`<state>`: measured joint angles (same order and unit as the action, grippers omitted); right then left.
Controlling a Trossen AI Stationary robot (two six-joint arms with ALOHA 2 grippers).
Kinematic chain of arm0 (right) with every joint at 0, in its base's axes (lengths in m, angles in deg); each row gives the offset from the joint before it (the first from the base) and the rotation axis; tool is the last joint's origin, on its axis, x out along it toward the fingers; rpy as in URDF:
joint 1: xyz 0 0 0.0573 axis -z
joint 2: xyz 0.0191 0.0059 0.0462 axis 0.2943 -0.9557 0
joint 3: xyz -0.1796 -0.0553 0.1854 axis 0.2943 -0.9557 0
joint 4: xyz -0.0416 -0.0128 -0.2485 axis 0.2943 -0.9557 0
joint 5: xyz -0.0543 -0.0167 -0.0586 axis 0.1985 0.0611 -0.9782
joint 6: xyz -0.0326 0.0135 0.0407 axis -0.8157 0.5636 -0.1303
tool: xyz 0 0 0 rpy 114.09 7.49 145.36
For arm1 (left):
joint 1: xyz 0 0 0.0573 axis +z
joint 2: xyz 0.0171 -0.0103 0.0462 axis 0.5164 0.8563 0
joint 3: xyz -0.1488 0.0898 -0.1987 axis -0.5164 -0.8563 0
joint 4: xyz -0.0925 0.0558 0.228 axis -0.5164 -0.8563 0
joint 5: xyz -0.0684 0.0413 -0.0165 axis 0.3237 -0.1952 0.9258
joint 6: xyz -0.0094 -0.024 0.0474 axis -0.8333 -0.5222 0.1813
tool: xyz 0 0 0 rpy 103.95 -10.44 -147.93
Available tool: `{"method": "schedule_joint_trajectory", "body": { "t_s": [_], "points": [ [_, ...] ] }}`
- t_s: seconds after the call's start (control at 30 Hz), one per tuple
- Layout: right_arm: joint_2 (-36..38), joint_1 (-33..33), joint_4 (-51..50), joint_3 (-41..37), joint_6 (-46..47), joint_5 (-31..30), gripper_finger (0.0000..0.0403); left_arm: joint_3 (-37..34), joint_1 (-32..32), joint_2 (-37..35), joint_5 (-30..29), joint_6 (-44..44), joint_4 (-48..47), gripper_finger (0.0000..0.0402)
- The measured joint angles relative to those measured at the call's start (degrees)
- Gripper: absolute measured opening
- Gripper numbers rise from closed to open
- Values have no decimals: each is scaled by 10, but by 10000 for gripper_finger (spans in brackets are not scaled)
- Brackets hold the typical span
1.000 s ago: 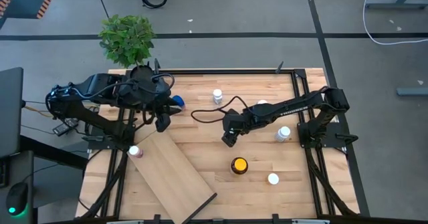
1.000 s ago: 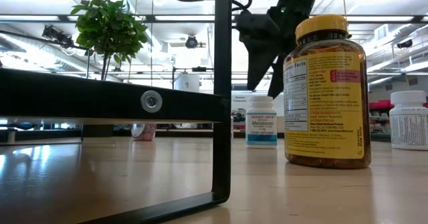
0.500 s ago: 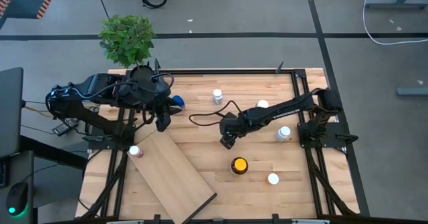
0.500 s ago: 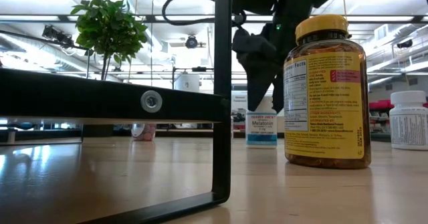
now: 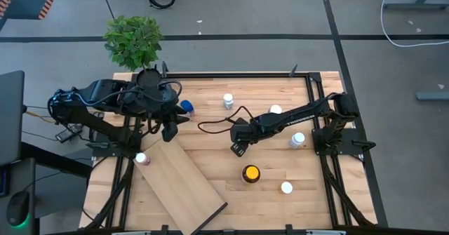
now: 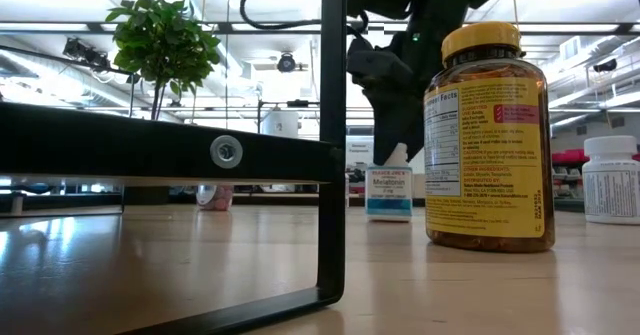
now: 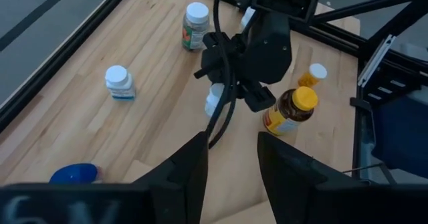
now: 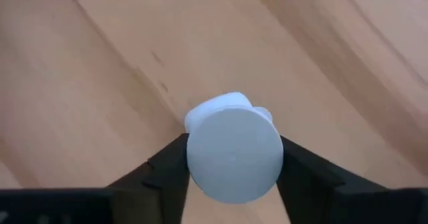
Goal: Pick and place medicine bottles onto shelf by color
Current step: Put the left white pill bottle on the shelf
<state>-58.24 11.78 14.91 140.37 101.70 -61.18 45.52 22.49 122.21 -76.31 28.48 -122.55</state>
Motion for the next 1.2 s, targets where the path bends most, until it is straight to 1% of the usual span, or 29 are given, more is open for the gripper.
{"method": "schedule_joint_trajectory", "body": {
  "t_s": [0.2, 0.3, 0.4, 0.47, 0.57, 0.67, 0.87, 1.0, 1.1, 1.2],
  "points": [
    [0, -5, 4, 7, -24, 8, 178, 0, 0, 0, 0, 0, -2, 135],
    [0, -5, 4, 28, -40, 15, 178, 0, 0, 0, 0, 0, -25, 139],
    [0, -11, 5, 73, -85, 30, 178, 0, 0, -2, 0, -1, -69, 142],
    [0, -24, 7, 110, -123, 29, 178, 0, 0, -6, 0, -1, -88, 142],
    [0, -45, 12, 164, -191, 14, 178, 0, 0, -14, 0, -3, -92, 138],
    [0, -62, 11, 200, -243, 8, 178, 0, 0, -24, 0, -5, -90, 134],
    [0, -66, 12, 226, -237, 8, 178, 0, 0, -44, -5, -16, -89, 137],
    [0, -66, 40, 241, -236, -4, 178, 0, -1, -46, -4, -16, -89, 146],
    [0, -66, 64, 262, -233, -14, 178, 0, -10, -40, -4, 3, -82, 160],
    [0, -66, 70, 297, -237, -33, 178, 0, -19, -28, -2, 13, -73, 185]
  ]
}}
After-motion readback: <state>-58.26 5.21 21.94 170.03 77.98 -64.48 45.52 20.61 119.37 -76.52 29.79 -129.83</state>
